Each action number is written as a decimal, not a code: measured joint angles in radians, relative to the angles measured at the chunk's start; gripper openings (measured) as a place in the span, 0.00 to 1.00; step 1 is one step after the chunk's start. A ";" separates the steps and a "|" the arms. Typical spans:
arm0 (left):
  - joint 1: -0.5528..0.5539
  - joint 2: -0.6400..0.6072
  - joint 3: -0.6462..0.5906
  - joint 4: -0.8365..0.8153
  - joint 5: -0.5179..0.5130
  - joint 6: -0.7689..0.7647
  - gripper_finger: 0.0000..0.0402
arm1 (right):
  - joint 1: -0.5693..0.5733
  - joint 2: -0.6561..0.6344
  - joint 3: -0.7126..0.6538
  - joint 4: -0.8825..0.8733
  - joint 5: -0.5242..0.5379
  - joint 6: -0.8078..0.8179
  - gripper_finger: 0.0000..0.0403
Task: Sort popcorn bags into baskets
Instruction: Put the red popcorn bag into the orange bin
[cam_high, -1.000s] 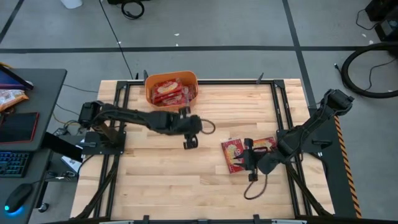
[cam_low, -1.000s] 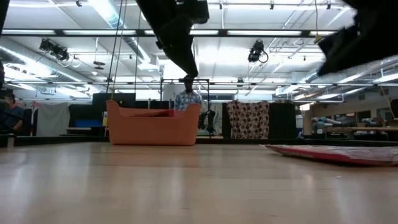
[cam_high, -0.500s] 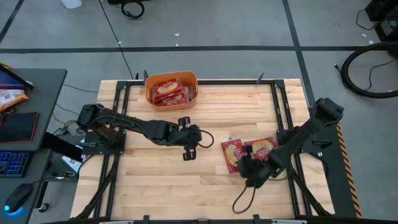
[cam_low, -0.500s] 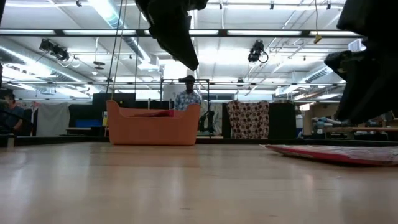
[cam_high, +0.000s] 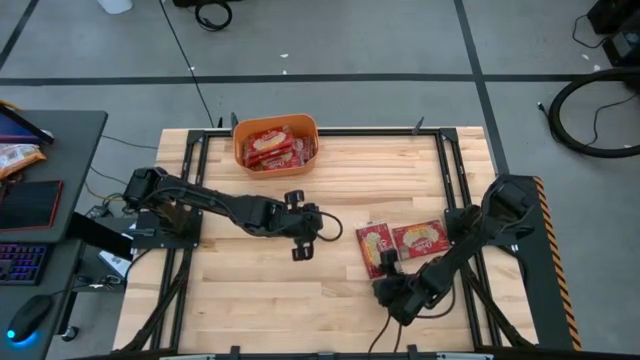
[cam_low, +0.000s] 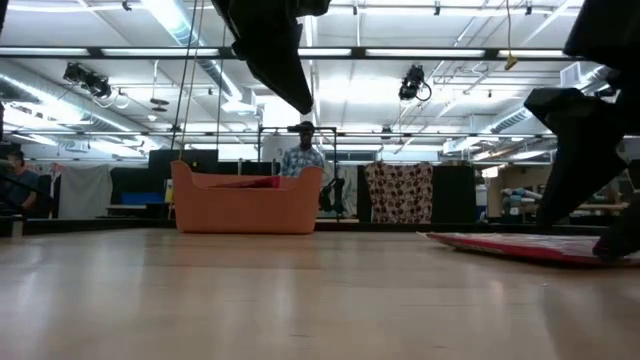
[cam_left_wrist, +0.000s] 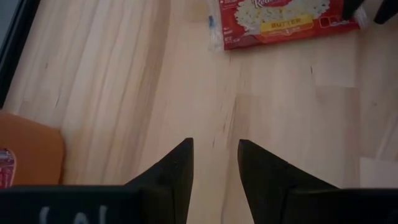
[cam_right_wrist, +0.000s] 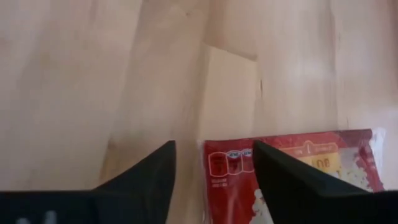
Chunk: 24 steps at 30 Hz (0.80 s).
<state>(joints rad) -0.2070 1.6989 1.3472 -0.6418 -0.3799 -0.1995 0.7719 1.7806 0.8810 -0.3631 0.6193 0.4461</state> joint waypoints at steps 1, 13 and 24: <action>0.000 0.000 0.000 -0.003 0.000 0.000 0.32 | 0.000 0.008 0.000 0.000 0.014 0.005 0.56; 0.000 0.000 0.000 -0.014 0.000 0.000 0.32 | -0.031 0.041 -0.027 0.016 0.037 0.003 0.49; -0.013 0.010 0.000 0.049 0.207 0.124 0.32 | -0.054 0.039 -0.034 0.045 -0.019 -0.090 0.02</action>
<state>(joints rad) -0.2198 1.7086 1.3472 -0.5926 -0.1732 -0.0756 0.7177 1.8198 0.8471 -0.3184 0.6006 0.3557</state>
